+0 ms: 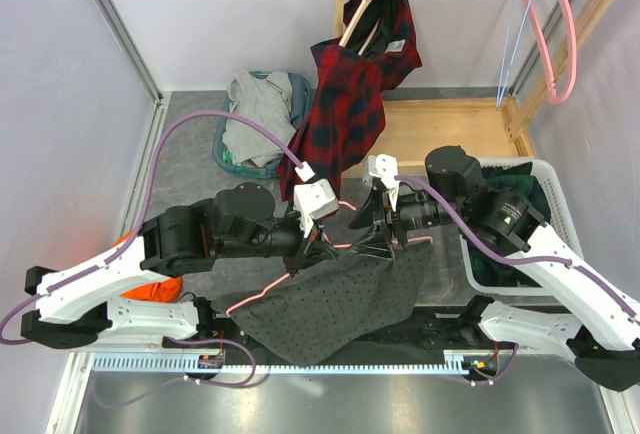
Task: Place the skirt on the hanger
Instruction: Hang the skirt on the hanger.
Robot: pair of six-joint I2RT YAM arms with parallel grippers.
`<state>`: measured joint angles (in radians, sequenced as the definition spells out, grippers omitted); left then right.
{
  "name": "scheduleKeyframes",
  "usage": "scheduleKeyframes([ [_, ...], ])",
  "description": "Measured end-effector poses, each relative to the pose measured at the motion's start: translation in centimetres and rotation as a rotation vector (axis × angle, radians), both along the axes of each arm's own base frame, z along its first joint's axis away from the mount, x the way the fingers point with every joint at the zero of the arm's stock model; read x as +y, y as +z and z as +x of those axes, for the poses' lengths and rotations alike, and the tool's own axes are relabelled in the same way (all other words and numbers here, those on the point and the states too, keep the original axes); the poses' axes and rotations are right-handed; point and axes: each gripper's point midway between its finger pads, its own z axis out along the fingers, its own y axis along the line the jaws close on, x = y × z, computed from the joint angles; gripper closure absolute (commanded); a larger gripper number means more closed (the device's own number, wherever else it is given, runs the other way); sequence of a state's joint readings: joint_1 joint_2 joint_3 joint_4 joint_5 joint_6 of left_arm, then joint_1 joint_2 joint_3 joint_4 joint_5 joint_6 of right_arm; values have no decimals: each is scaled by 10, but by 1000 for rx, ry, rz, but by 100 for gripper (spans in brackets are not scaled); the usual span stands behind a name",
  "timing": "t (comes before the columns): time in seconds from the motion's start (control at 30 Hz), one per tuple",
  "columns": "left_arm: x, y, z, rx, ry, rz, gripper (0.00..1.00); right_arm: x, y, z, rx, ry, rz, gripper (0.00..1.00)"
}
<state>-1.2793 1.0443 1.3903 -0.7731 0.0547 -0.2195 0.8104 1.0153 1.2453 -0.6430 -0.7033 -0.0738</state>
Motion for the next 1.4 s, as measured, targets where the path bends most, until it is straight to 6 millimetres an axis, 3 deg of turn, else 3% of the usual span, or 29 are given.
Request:
scheduleKeyframes([
  [0.07, 0, 0, 1, -1, 1, 1, 98, 1, -1, -2, 10, 5, 1, 53],
  [0.23, 0, 0, 1, -1, 1, -2, 98, -1, -1, -6, 16, 7, 14, 59],
  [0.37, 1, 3, 2, -6, 5, -11, 98, -1, 3, -9, 14, 9, 28, 100],
  [0.53, 3, 6, 5, -16, 14, -22, 95, -2, 8, -19, 2, 50, 50, 100],
  [0.6, 3, 9, 6, -22, 20, -32, 66, -3, 12, -19, -12, 43, 63, 100],
  [0.63, 3, 10, 8, -26, 28, -38, 39, -3, 14, -18, -20, 39, 68, 100],
  [0.73, 4, 21, 11, -40, 55, -78, 16, -9, 16, -10, -41, -27, 67, 100],
  [0.83, 12, 36, 13, -60, 90, -133, 8, -17, 19, -2, -65, -97, 68, 100],
  [1.0, 40, 55, 22, -111, 188, -231, 4, -35, 28, -4, -104, -162, 80, 100],
  [1.23, 60, 30, 20, -129, 203, -240, 4, -53, 46, -15, -138, -189, 104, 100],
  [1.4, 57, 13, 21, -140, 189, -200, 4, -60, 51, -22, -141, -184, 111, 100],
])
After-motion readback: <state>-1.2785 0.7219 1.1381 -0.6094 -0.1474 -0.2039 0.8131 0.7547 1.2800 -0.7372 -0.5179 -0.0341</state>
